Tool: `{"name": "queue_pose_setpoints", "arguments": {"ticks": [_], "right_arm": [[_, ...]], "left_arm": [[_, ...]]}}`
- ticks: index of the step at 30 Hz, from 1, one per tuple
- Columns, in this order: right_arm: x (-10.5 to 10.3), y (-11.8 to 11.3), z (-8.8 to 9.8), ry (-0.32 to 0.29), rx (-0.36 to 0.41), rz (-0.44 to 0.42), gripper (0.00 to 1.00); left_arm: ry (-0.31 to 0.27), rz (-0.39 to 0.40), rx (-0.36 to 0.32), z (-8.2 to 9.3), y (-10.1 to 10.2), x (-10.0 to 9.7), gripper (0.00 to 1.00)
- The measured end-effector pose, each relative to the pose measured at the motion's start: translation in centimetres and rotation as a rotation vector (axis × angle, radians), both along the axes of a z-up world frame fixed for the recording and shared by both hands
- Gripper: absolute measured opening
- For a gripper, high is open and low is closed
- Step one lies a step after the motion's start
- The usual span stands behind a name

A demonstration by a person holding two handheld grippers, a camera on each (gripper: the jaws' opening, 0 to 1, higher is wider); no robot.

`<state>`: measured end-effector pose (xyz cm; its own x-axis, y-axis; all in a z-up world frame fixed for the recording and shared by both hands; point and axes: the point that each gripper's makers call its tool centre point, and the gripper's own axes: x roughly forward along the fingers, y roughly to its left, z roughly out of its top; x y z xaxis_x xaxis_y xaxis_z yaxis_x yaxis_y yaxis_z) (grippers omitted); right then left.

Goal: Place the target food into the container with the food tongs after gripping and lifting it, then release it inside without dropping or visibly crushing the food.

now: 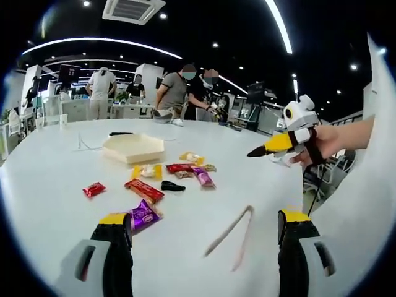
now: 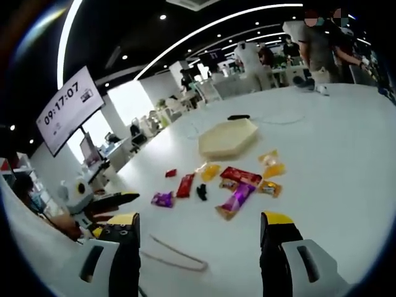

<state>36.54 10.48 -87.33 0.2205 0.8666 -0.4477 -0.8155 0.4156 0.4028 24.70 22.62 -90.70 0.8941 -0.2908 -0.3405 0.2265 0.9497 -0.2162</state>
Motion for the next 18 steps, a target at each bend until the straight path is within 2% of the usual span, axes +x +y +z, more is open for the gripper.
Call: {"name": "queue_pose_setpoints", "arguments": {"ticks": [8,13,15,18], "right_arm": [[-0.3,0.1,0.1,-0.006,0.006,0.005,0.81],[-0.8,-0.3,-0.5,0.021,0.010,-0.008,0.81],[-0.8,-0.5,-0.6,0.023,0.017,-0.012,0.81],[-0.5,-0.9,-0.7,0.041,0.023,-0.029,0.80]], "left_arm": [[0.017,-0.064,0.016,-1.2,-1.5,0.2,0.99],[0.040,-0.098,0.025,-2.2,-2.6,0.1,0.99],[-0.003,-0.124,0.039,-1.9,-3.3,0.0,0.98],[0.020,-0.130,0.021,-2.3,-3.9,0.0,0.98]]}}
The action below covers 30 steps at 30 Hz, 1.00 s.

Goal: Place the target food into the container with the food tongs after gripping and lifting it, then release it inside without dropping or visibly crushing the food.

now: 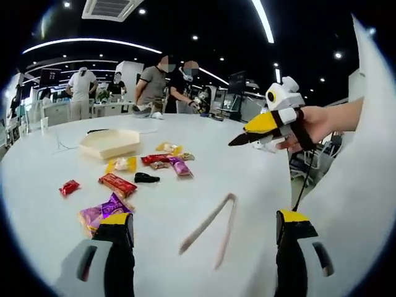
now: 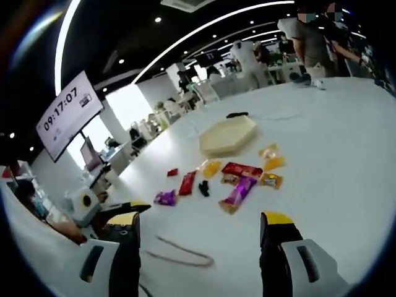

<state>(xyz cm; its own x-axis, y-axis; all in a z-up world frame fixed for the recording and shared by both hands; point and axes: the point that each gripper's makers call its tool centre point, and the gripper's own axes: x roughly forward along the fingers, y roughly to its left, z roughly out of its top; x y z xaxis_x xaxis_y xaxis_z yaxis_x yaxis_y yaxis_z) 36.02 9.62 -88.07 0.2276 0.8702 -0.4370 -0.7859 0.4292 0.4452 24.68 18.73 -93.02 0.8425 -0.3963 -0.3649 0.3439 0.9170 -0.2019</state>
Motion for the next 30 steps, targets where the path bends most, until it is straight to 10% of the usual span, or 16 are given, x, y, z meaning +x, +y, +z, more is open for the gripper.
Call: {"name": "queue_pose_setpoints", "arguments": {"ticks": [30], "right_arm": [[0.6,0.2,-0.1,0.037,0.018,-0.034,0.73]], "left_arm": [[0.048,-0.085,0.033,-2.1,-1.1,0.7,0.87]]}}
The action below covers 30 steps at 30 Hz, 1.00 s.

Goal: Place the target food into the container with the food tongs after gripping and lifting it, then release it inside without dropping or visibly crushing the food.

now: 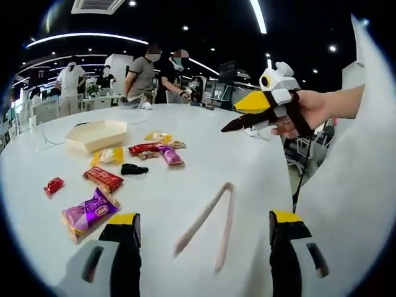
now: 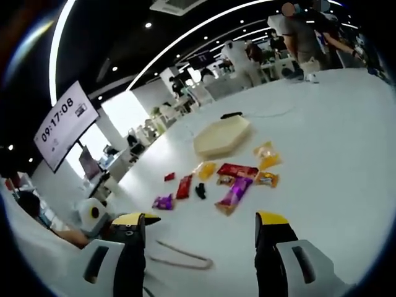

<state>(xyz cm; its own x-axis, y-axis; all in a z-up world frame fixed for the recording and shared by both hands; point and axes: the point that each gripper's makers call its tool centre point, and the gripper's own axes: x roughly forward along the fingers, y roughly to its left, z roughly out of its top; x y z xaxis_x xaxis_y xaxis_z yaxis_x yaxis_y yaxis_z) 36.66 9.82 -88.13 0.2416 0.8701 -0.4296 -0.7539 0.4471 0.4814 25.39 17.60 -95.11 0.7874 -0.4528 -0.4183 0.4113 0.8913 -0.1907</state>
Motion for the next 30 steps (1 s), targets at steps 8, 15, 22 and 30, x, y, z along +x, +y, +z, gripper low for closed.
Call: {"name": "queue_pose_setpoints", "arguments": {"ticks": [8,15,22,30], "right_arm": [[0.4,-0.3,-0.1,0.013,-0.009,-0.020,0.69],[1.2,-0.9,-0.4,-0.055,-0.063,-0.020,0.59],[1.7,-0.3,-0.1,-0.037,-0.034,-0.027,0.58],[0.9,0.1,-0.3,-0.024,-0.042,0.004,0.54]], "left_arm": [[0.021,-0.042,0.041,-1.4,-0.5,-0.2,0.88],[0.016,-0.070,0.080,-2.2,-0.7,-0.5,0.85],[-0.007,-0.054,0.108,-2.4,-0.2,0.1,0.78],[-0.055,-0.050,0.106,-2.6,-0.9,0.0,0.58]]}}
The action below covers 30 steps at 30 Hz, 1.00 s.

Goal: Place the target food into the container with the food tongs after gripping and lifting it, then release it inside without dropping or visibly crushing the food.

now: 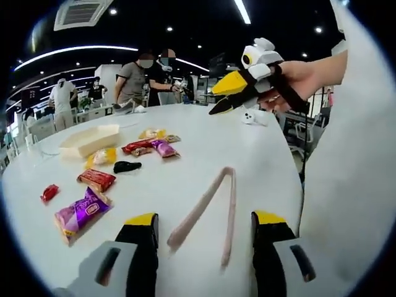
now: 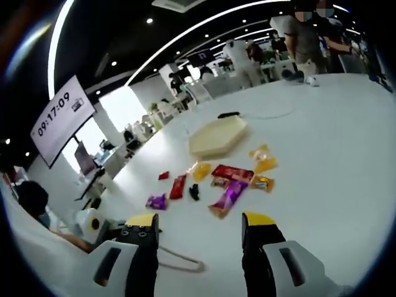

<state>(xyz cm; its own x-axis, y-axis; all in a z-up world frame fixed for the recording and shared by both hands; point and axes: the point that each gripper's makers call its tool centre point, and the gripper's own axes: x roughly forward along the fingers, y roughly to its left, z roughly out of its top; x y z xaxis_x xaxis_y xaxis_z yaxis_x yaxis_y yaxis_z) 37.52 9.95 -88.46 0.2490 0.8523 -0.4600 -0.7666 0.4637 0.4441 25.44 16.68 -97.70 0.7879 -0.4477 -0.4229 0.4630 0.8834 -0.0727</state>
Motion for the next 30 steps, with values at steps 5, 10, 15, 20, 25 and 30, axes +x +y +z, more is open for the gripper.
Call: {"name": "queue_pose_setpoints", "arguments": {"ticks": [5,10,15,20,25,30], "right_arm": [[-0.1,-0.2,-0.2,0.006,-0.004,-0.005,0.54],[-0.2,-0.2,-0.2,-0.005,-0.012,0.003,0.49],[-0.1,0.2,-0.1,-0.013,-0.003,0.004,0.50],[0.3,0.5,-0.1,-0.012,0.018,-0.013,0.51],[-0.7,0.4,-0.2,-0.006,0.023,-0.014,0.51],[-2.3,-0.1,-1.4,0.009,-0.029,0.038,0.51]], "left_arm": [[-0.015,-0.009,0.054,-0.2,0.2,0.3,0.49],[-0.033,0.008,0.072,-0.2,0.8,0.5,0.41],[-0.036,-0.001,0.074,0.0,0.8,0.5,0.40],[-0.024,-0.011,0.085,0.1,0.8,0.2,0.36],[-0.006,-0.014,0.113,0.1,0.4,-0.4,0.27],[-0.006,-0.006,0.110,0.1,0.4,-0.5,0.24]]}}
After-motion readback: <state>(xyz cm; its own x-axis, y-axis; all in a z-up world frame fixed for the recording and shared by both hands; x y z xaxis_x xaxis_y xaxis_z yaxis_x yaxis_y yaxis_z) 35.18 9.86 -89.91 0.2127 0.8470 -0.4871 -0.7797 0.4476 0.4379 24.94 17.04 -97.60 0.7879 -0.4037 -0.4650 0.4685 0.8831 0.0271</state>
